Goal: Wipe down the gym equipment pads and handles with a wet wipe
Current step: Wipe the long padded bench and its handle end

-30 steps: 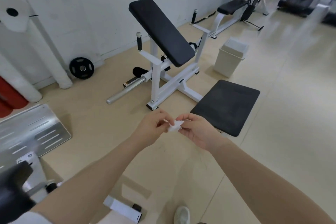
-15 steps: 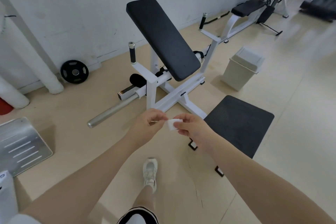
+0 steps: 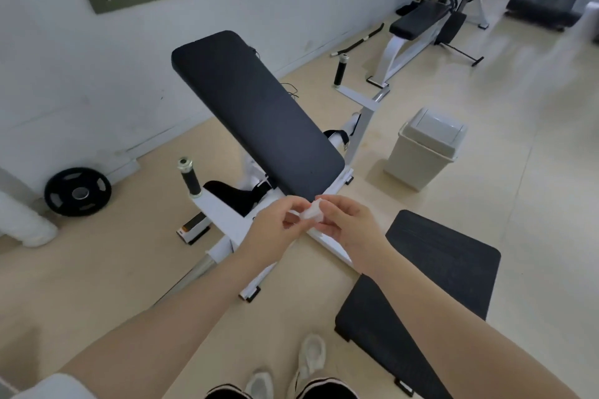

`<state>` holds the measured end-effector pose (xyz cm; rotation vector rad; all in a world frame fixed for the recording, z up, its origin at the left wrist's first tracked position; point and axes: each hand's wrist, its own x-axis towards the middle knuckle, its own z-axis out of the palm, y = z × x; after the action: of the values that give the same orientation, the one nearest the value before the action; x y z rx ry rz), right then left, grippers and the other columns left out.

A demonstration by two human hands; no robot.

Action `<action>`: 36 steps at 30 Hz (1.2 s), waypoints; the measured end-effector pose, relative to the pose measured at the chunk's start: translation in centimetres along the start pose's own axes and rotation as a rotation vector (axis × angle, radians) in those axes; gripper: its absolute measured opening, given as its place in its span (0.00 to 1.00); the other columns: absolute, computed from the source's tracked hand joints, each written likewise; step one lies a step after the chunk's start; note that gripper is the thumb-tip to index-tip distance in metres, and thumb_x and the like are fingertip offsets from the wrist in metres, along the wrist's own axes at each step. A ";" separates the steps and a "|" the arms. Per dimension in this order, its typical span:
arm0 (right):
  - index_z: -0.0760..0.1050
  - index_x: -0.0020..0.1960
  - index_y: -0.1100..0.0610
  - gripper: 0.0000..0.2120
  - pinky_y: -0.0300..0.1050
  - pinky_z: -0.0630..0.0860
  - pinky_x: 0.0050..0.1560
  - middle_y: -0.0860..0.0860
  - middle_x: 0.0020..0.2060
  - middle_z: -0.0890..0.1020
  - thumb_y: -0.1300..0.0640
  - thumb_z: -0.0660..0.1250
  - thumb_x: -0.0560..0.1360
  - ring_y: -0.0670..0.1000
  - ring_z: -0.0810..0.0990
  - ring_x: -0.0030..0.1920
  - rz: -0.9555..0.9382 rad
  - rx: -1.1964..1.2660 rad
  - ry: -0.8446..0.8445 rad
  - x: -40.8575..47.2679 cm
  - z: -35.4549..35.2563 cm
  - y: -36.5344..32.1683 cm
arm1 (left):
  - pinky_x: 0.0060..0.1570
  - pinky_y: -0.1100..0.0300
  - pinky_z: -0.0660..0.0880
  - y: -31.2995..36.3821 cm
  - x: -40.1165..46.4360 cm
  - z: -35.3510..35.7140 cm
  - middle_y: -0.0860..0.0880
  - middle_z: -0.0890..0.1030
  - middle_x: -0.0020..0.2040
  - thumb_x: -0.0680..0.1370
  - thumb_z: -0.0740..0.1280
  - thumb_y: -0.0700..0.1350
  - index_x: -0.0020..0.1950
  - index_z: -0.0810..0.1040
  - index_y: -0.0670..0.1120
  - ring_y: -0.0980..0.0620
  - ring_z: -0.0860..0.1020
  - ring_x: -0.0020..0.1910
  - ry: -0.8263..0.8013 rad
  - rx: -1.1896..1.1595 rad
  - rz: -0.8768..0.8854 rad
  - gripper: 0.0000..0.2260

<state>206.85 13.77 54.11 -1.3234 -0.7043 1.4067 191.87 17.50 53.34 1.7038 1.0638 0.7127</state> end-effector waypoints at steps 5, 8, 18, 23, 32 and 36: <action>0.77 0.40 0.57 0.05 0.37 0.74 0.36 0.49 0.35 0.80 0.63 0.66 0.74 0.46 0.77 0.36 -0.030 -0.324 0.036 7.6 -3.4 -3.5 | 0.37 0.73 0.69 0.1 8.5 0.5 0.57 0.79 0.36 0.76 0.66 0.42 0.45 0.78 0.47 0.66 0.75 0.33 -0.019 -0.074 -0.083 0.01; 0.76 0.41 0.58 0.04 0.32 0.71 0.26 0.46 0.31 0.78 0.60 0.66 0.74 0.38 0.74 0.27 -0.071 -0.519 0.024 12.3 -5.1 -6.3 | 0.40 0.71 0.74 0.7 13.2 1.5 0.57 0.82 0.39 0.77 0.65 0.41 0.49 0.79 0.47 0.63 0.79 0.39 -0.026 -0.284 -0.158 0.04; 0.70 0.40 0.58 0.07 0.45 0.79 0.47 0.52 0.40 0.74 0.65 0.60 0.76 0.52 0.76 0.44 0.033 -0.231 0.023 25.8 -8.1 -12.6 | 0.42 0.64 0.79 -0.3 26.6 1.7 0.46 0.80 0.46 0.77 0.65 0.39 0.52 0.72 0.47 0.50 0.81 0.46 0.166 -0.710 -0.331 0.07; 0.72 0.57 0.64 0.10 0.47 0.80 0.51 0.55 0.47 0.79 0.61 0.59 0.79 0.54 0.80 0.49 0.177 0.173 -0.213 33.2 -7.7 -13.9 | 0.42 0.65 0.79 -1.6 33.9 -0.1 0.46 0.83 0.47 0.75 0.68 0.41 0.53 0.77 0.45 0.53 0.82 0.44 0.180 -0.517 -0.357 0.07; 0.75 0.53 0.60 0.07 0.46 0.77 0.56 0.54 0.48 0.82 0.60 0.60 0.79 0.52 0.81 0.51 0.263 0.239 -0.212 45.3 -1.9 -14.3 | 0.39 0.64 0.78 -5.3 43.5 -5.7 0.48 0.82 0.43 0.76 0.68 0.41 0.48 0.76 0.42 0.52 0.81 0.42 0.395 -0.499 -0.468 0.04; 0.73 0.56 0.62 0.08 0.46 0.79 0.53 0.57 0.53 0.79 0.60 0.61 0.79 0.55 0.80 0.54 0.268 0.030 -0.218 50.4 2.1 -14.1 | 0.40 0.64 0.78 -7.7 45.4 -8.6 0.47 0.82 0.45 0.76 0.68 0.43 0.50 0.76 0.42 0.52 0.80 0.42 0.541 -0.452 -0.563 0.06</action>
<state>215.93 65.18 50.15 -1.2880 -0.6618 1.7907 202.48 62.85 48.68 0.7761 1.5266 0.9688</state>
